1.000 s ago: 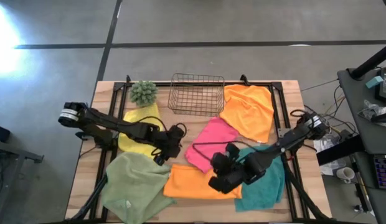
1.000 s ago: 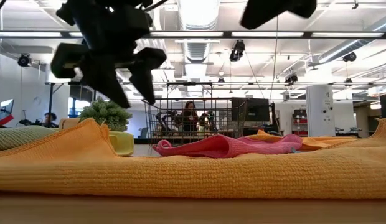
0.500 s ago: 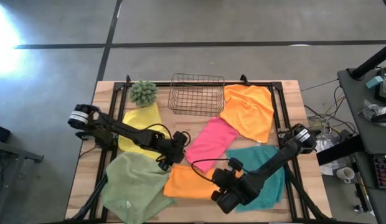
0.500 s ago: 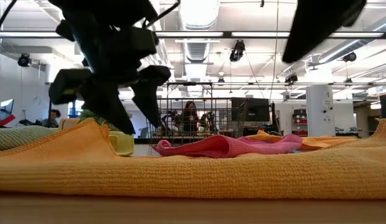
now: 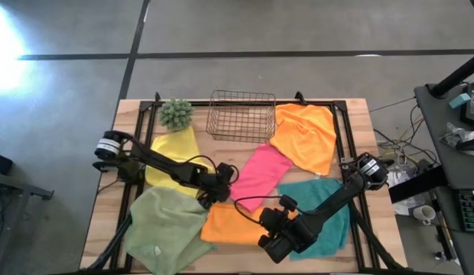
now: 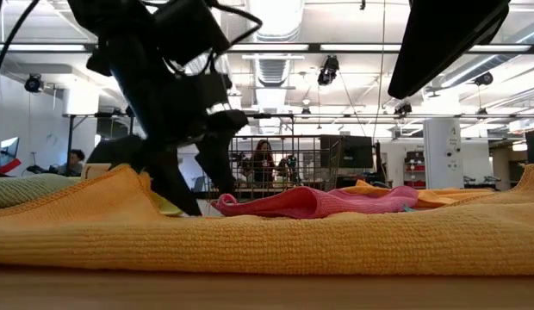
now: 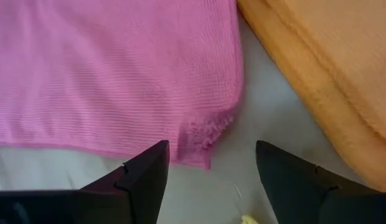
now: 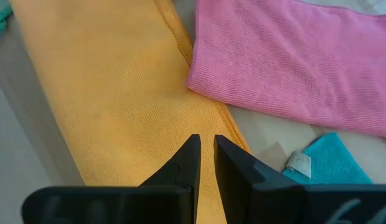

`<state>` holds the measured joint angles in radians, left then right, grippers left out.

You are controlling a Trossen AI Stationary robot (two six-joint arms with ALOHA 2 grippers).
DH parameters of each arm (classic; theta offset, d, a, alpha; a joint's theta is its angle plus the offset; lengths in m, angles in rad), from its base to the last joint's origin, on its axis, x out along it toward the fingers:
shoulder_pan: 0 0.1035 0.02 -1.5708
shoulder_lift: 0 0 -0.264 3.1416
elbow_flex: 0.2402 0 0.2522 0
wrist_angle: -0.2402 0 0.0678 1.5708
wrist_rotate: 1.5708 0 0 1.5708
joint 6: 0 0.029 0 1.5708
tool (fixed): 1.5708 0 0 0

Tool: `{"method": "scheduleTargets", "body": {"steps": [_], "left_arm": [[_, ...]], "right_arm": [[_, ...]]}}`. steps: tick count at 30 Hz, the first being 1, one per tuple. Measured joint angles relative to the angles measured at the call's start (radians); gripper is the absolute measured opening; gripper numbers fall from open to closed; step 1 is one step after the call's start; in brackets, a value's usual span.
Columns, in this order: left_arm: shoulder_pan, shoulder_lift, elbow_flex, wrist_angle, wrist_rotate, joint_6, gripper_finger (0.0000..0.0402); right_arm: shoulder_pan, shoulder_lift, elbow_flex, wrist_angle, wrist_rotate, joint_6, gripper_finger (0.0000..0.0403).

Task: Fold microfiber towels
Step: Fold the pink microfiber towel

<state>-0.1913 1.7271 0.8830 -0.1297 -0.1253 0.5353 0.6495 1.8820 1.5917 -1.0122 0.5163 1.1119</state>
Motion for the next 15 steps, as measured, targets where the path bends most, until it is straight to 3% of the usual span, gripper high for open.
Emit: {"method": "scheduleTargets", "body": {"steps": [9,15], "left_arm": [[0.002,0.021,0.007,0.099,-0.058,0.005,0.022],[0.007,0.022,-0.009,0.096,-0.059,0.006,0.0153]], "right_arm": [[-0.002,0.0,-0.003,0.001,0.0,-0.024,0.0038],[-0.002,0.0,-0.003,0.005,-0.001,-0.024,0.0038]]}}
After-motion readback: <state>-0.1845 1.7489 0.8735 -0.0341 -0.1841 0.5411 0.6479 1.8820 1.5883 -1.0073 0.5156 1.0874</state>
